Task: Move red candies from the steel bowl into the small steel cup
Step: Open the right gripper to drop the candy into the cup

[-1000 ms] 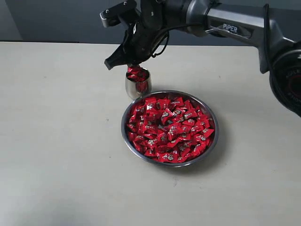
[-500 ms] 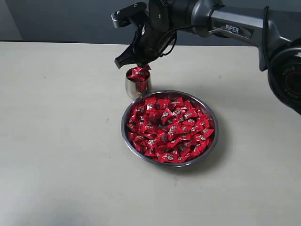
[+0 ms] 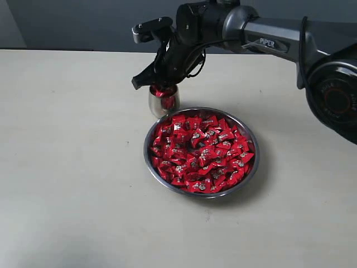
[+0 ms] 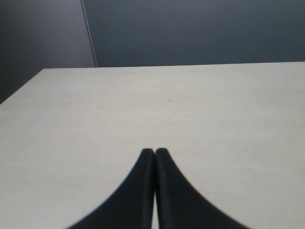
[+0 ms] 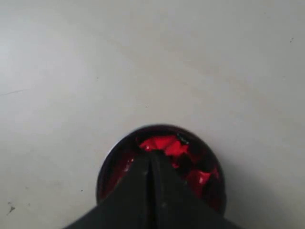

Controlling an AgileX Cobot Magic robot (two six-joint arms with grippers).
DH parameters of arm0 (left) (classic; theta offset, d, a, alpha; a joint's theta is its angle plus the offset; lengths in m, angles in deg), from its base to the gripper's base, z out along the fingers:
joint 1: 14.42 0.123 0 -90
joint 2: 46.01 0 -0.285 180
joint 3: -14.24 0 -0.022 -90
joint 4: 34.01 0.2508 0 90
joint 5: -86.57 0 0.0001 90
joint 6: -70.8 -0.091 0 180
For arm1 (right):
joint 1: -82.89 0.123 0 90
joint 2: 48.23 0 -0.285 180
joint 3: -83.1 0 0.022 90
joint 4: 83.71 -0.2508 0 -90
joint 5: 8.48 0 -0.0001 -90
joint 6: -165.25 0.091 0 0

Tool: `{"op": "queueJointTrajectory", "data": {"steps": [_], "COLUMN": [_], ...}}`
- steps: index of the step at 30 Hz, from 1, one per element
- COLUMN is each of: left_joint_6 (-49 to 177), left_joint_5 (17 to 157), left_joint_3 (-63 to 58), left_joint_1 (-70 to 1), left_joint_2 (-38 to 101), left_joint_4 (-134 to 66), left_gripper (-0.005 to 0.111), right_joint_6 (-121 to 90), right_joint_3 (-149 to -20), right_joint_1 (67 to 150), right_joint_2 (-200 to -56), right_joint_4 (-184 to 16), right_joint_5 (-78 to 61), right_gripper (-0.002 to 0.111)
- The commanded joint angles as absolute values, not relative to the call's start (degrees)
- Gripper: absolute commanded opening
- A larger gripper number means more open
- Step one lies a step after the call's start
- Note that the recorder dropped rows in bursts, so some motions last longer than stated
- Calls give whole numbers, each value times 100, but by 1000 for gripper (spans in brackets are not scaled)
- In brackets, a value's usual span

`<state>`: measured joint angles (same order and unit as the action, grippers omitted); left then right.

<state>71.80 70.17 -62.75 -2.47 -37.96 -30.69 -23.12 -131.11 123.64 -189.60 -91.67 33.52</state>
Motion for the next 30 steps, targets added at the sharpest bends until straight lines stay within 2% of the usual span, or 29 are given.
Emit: {"op": "queueJointTrajectory", "data": {"steps": [1,16,18,21,23,30], "left_joint_6": [7195,7195,7195,7195,7195,7195], "left_joint_5": [7027,7027,7027,7027,7027,7027], "left_joint_3": [-6297,-6297,-6297,-6297,-6297,-6297], "left_joint_1": [-277,-277,-277,-277,-277,-277], "left_joint_2": [-3822,-3822,-3822,-3822,-3822,-3822], "left_joint_4": [-3036,-3036,-3036,-3036,-3036,-3036], "left_gripper": [0,0,0,0,0,0], "right_joint_6": [-2413,-2516,-2542,-2542,-2542,-2542], "right_joint_3": [-13141,-13141,-13141,-13141,-13141,-13141], "right_joint_1": [12346,12346,12346,12346,12346,12346], "right_joint_2": [-19021,-18945,-18923,-18923,-18923,-18839], "right_joint_4": [-9197,-9129,-9129,-9129,-9129,-9129], "right_joint_5": [3405,3367,3379,3425,3425,3363], "right_gripper": [-1,0,8,27,33,33]}}
